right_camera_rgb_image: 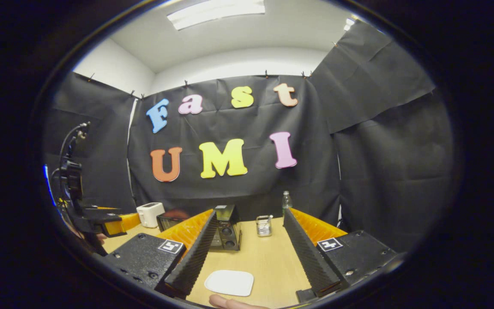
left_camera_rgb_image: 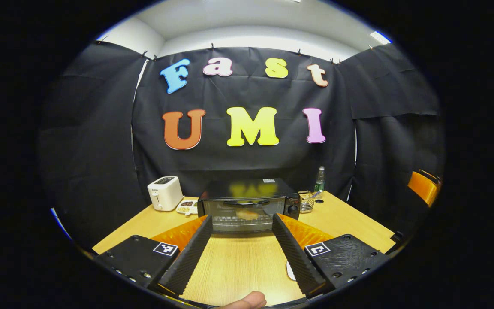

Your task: Open the electric oven with the left hand, put the food in, and close the electric oven.

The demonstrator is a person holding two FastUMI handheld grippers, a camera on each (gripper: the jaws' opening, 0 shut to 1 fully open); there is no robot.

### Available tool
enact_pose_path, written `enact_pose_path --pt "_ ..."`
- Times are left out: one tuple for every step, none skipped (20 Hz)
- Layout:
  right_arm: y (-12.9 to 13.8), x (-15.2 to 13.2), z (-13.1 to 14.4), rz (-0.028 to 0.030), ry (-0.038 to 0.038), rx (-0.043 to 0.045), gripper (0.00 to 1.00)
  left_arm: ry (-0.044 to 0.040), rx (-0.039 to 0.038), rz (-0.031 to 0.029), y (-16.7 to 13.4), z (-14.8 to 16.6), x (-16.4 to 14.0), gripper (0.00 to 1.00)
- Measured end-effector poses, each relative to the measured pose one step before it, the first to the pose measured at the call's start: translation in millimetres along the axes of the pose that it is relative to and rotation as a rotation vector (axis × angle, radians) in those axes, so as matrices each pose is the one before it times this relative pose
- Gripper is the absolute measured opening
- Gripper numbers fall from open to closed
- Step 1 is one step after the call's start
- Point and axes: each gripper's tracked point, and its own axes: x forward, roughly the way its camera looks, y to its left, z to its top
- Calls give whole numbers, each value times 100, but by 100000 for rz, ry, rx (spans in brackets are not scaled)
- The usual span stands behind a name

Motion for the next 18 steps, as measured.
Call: enact_pose_path --pt "429 -662 544 364 -749 -258 93 -2000 622 301 77 678 -1202 93" --pt "559 -674 582 817 -785 127 93 -1950 14 -172 2 551 -1137 94" --pt "541 -559 647 854 -1183 211 93 -261 -567 138 108 290 -1034 94" --pt "422 -396 721 770 -1404 -216 93 -1015 -1177 1008 234 318 -1049 94" --pt "466 -362 544 741 -1146 -1025 93 -2352 -1260 1006 331 776 -776 95" --pt "296 -264 251 267 -729 -1927 93 -2113 -1640 607 238 707 -737 95" --pt "183 -214 84 -394 -155 -2467 93 -2144 -1675 397 153 575 -869 95" --pt "128 -270 52 -678 -262 -2013 93 -1380 -975 -795 14 228 -577 95" --pt "272 -291 17 -422 -346 -939 93 -486 220 -940 33 -23 -390 94" --pt "405 -250 -48 367 -60 -239 93 572 1558 -533 121 -242 -337 94" --pt "459 -273 -127 814 -14 268 93 -314 1166 1335 393 -117 -210 93" --pt "16 -200 -159 -142 77 854 93 -640 735 1212 454 218 -344 93" --pt "-116 -217 25 -483 -369 926 94 -744 221 -249 49 48 -201 93" --pt "-8 -104 17 -380 -315 365 93 -629 -354 -1504 -454 25 -136 93" --pt "-184 -102 8 -521 -180 -5 93 -465 -729 -1763 -308 -94 -200 93" --pt "-177 -101 2 -421 -358 39 93 -318 -761 -739 -111 -124 -20 93" --pt "-97 -134 192 -203 -543 190 93 -856 -747 1104 276 114 -51 93" --pt "-122 -114 -56 -6 -133 -68 93 -522 -13 1259 370 61 223 93"
